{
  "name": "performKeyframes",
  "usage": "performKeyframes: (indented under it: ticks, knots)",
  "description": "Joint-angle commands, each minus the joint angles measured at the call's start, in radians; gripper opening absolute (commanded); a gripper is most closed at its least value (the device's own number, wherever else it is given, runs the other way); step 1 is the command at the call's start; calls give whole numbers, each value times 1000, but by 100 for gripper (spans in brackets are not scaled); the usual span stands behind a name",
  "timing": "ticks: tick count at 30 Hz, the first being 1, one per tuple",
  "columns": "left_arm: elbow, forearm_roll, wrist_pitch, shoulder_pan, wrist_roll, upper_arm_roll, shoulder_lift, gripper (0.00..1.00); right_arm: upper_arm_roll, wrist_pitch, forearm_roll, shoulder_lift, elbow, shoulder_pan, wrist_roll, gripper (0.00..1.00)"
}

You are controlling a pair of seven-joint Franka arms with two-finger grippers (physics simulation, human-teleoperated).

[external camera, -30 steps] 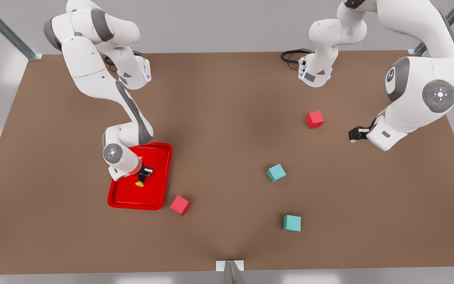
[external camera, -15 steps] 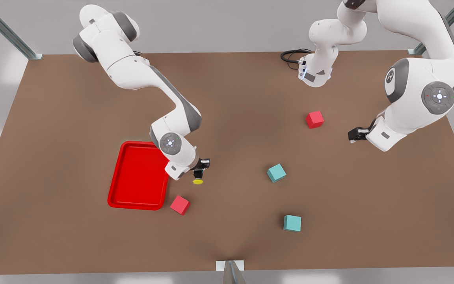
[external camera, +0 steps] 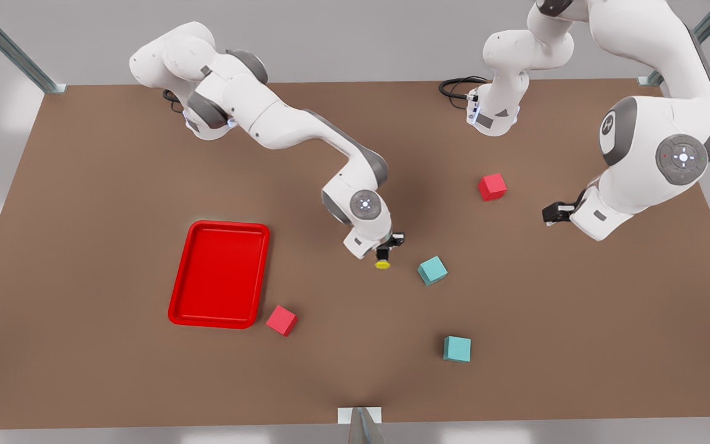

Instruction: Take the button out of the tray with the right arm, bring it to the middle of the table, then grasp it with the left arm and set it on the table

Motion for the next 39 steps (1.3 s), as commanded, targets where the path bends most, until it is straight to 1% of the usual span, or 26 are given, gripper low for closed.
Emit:
performKeyframes:
  ticks: [1, 8, 9, 10, 13, 14, 15, 16, 17, 18, 20, 21, 23, 24, 25, 26, 27, 28, 29, 31, 32, 33, 35, 37, 38, 39]
  knots:
    - [0, 1, 9, 0, 0, 0, 3, 100, 0, -5, -10, 13, 6, 7, 388, 39]
    - [0, 1, 17, 0, -2, 0, 13, 100, 0, 7, -8, 65, 28, 45, 383, 43]
    - [0, 1, 17, 0, -2, 0, 20, 100, 0, 7, -8, 70, 28, 50, 383, 48]
    - [0, 1, 17, 0, -2, 0, 20, 100, 0, 14, -10, 73, 26, 50, 380, 55]
    - [0, 1, 18, 0, -2, 0, 20, 100, 0, 24, -10, 87, 26, 53, 378, 56]
    - [0, 1, 18, 0, -2, 0, 20, 100, 0, 33, -10, 93, 26, 56, 378, 58]
    - [0, 1, 20, 0, -2, 0, 20, 100, 0, 35, -11, 93, 26, 56, 371, 85]
    - [0, 1, 23, 0, -2, 0, 20, 100, -14, 33, -12, 84, 26, 48, 360, 100]
    - [0, 1, 23, 0, -2, 0, 20, 100, -7, 18, -7, 28, 14, 12, 348, 100]
    - [0, 1, 23, 0, -2, 0, 20, 100, -8, -75, -10, -66, 14, -5, 319, 100]
    - [0, 1, 26, -20, -14, -2, 24, 100, -8, -390, -10, -257, 14, -160, 38, 100]
    - [2, -2, 26, -52, -57, -2, 35, 100, -16, -471, -8, -337, 2, -238, -144, 100]
    - [2, -5, 23, -227, -342, -2, 76, 100, -20, -483, -13, -566, -260, -437, -529, 100]
    - [4, -10, 48, -366, -509, -3, 142, 100, -17, -477, -38, -735, -460, -568, -709, 100]
    - [4, -10, 115, -475, -597, -2, 219, 100, -13, -477, -59, -858, -573, -637, -810, 100]
    - [2, -13, 248, -549, -753, -2, 299, 100, -13, -546, -65, -884, -560, -642, -824, 100]
    - [-18, -50, 380, -563, -785, -3, 339, 100, -19, -572, -67, -881, -541, -643, -821, 100]
    - [-110, -65, 511, -563, -787, -2, 331, 100, -20, -603, -70, -880, -494, -646, -821, 100]
    - [-196, -62, 629, -566, -787, -2, 314, 100, -16, -612, -56, -874, -482, -728, -832, 100]
    - [-348, -62, 883, -578, -787, -2, 306, 100, -19, -612, -54, -874, -451, -783, -829, 100]
    - [-392, -58, 986, -581, -784, -2, 308, 100, -19, -611, -59, -871, -451, -800, -820, 100]
    - [-415, -4, 1046, -583, -781, -3, 311, 100, -19, -595, -67, -855, -449, -798, -817, 100]
    - [-423, 71, 1060, -583, -686, -5, 325, 100, -19, -598, -81, -845, -442, -883, -818, 100]
    - [-429, 71, 1060, -583, -614, -8, 336, 100, -20, -621, -88, -841, -454, -895, -812, 100]
    - [-429, 71, 1059, -589, -601, -11, 336, 100, -20, -623, -145, -837, -454, -889, -810, 100]
    - [-429, 71, 1059, -621, -601, -10, 352, 100, -20, -625, -154, -828, -455, -895, -768, 100]
